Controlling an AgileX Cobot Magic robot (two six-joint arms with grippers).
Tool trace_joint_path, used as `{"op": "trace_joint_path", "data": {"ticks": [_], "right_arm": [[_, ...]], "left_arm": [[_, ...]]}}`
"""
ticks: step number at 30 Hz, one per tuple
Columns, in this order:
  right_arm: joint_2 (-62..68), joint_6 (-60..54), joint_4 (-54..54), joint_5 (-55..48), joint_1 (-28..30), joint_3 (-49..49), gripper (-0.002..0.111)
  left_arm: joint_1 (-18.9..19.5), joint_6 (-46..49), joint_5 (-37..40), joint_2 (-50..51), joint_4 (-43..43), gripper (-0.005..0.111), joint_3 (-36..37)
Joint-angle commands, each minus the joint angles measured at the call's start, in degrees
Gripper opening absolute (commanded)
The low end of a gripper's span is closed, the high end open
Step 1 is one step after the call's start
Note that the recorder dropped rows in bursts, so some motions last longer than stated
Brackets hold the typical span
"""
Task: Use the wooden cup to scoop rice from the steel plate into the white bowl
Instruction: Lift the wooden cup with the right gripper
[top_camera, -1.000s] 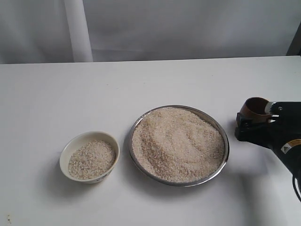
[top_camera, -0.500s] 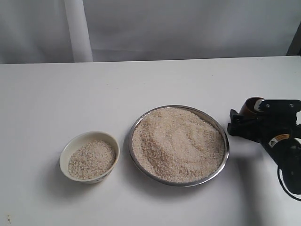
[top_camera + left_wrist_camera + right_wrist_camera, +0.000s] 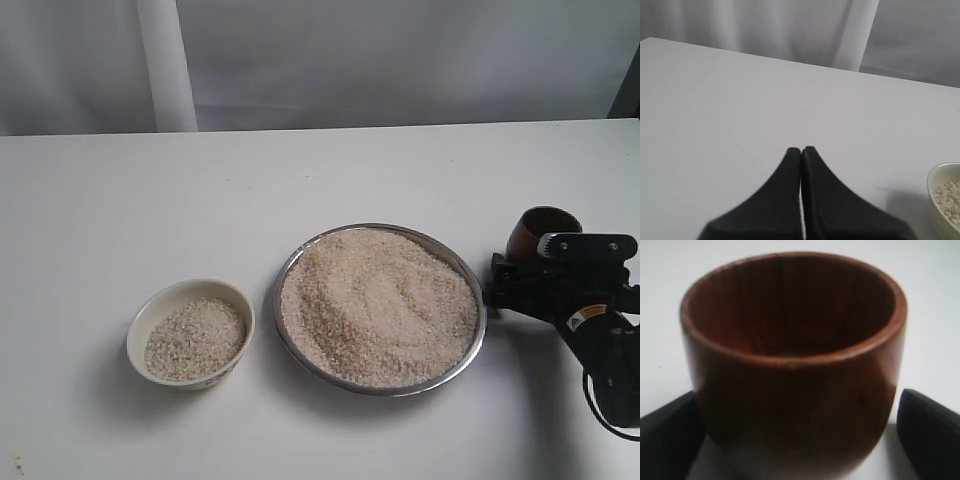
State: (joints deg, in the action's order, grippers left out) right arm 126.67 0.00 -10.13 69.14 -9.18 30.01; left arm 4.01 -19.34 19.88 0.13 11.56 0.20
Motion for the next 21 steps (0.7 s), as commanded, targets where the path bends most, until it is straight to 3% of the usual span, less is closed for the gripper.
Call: {"op": "trace_joint_path", "data": {"ticks": [1, 21], "right_arm": [[0.69, 0.38, -0.14, 0.82, 0.22, 0.12, 0.092], [1.06, 0.50, 0.49, 0.82, 0.22, 6.12, 0.089]], "left_arm": [[0.00, -0.11, -0.45, -0.13, -0.30, 0.000, -0.20], [0.00, -0.11, -0.45, -0.13, -0.30, 0.000, -0.20]]}}
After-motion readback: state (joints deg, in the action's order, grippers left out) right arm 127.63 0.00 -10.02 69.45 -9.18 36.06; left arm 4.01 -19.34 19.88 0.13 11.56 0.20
